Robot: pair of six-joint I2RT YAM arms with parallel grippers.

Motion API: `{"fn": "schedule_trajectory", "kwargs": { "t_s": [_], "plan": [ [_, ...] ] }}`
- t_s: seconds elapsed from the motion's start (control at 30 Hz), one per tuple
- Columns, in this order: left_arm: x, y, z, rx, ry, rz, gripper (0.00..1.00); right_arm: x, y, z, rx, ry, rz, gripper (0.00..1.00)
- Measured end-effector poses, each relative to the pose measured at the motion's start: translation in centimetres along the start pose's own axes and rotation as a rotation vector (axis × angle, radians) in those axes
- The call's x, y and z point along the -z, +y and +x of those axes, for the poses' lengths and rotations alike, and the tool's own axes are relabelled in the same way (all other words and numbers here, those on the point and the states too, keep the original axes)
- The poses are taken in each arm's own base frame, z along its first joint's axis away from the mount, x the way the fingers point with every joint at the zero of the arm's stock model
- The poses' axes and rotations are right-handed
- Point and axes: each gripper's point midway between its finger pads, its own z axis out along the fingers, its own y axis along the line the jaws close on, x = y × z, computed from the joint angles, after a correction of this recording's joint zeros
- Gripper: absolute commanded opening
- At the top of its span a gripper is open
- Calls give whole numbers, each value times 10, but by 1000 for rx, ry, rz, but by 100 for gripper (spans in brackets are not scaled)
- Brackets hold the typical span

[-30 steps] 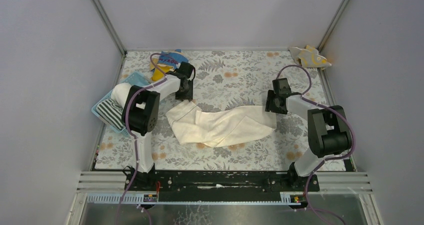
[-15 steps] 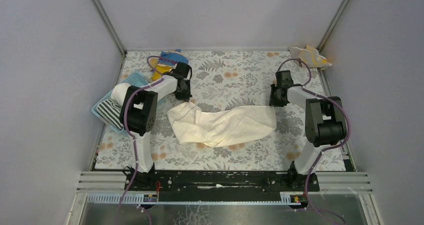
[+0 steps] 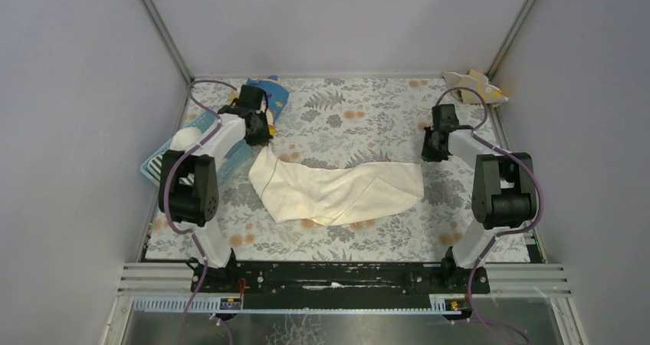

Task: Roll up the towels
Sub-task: Flatten out the towel at the center of the board.

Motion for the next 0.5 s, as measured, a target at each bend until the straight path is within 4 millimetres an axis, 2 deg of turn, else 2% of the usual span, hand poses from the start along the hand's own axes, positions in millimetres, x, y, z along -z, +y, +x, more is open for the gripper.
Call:
{"fn": "schedule_trajectory", "kwargs": {
  "t_s": [0.07, 0.13, 0.2, 0.37, 0.5],
  "plan": [
    [16, -1, -13, 10, -51, 16, 0, 9, -2, -7, -5, -11, -3, 25],
    [23, -1, -18, 16, -73, 23, 0, 14, -1, -12, -5, -21, -15, 30],
    [20, -1, -16, 17, -66, 23, 0, 17, 2, -11, 0, -16, -35, 34],
    [5, 3, -1, 20, -11, 7, 0, 20, 7, 6, 19, 51, -77, 35],
    [3, 4, 1, 22, -2, 1, 0, 15, 8, 21, 30, 114, -88, 38]
  ]
}}
